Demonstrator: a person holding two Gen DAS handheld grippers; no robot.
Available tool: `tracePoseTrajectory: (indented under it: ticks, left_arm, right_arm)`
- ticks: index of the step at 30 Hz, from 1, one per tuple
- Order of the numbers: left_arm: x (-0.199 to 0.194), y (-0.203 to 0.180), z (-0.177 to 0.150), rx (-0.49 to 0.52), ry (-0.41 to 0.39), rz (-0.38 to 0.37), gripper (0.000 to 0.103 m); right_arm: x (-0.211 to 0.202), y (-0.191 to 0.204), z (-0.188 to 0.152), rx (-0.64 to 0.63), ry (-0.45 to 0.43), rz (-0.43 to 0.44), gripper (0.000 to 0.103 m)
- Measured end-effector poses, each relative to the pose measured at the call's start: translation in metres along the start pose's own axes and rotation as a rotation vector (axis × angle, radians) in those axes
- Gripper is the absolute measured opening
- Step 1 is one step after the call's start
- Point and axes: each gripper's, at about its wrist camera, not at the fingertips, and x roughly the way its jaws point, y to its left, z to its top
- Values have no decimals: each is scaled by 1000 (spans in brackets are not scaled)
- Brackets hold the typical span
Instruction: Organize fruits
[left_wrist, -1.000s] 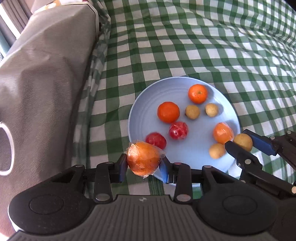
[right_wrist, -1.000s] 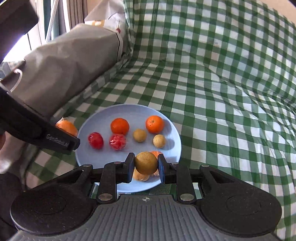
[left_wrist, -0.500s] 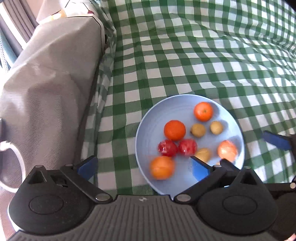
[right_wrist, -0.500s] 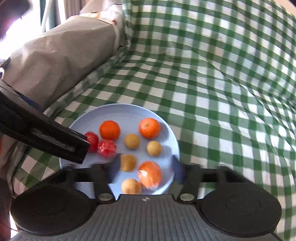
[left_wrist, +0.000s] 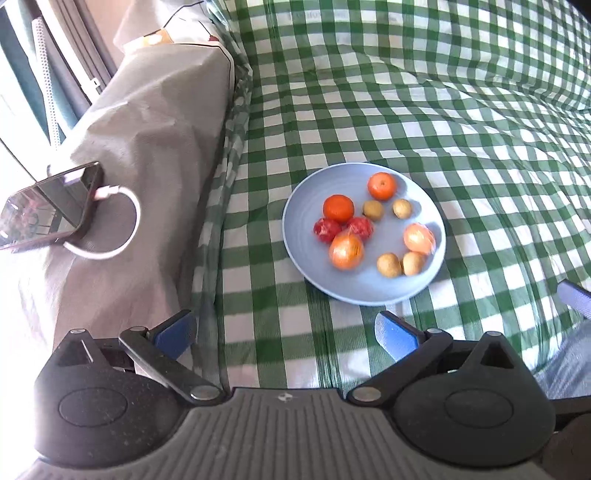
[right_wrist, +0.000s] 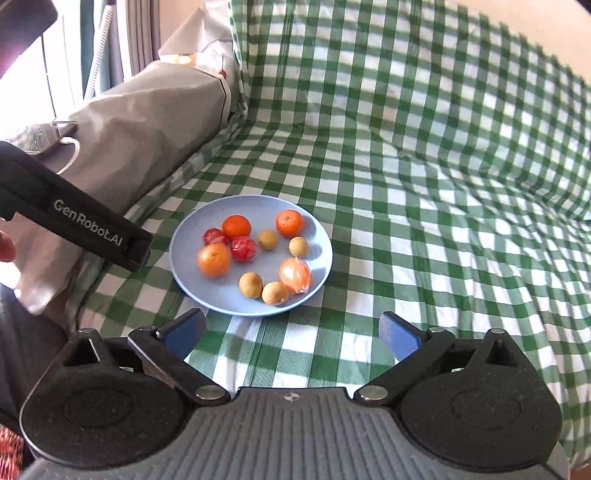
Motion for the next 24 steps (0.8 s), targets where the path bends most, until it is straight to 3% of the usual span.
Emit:
tracePoseTrajectory:
  ticks: [6, 14, 24]
  left_arm:
    - [-20, -1, -16, -1, -33, 42, 103]
    - [-39, 8, -20, -51, -80, -9, 103]
    - [-47, 3, -26, -37, -92, 30, 103]
  right_arm:
    - [-24, 4, -3, -9, -58, -34, 101]
    - [-44, 3, -9, 4, -93, -57, 102]
    - [-53, 3, -12, 27, -121, -52, 102]
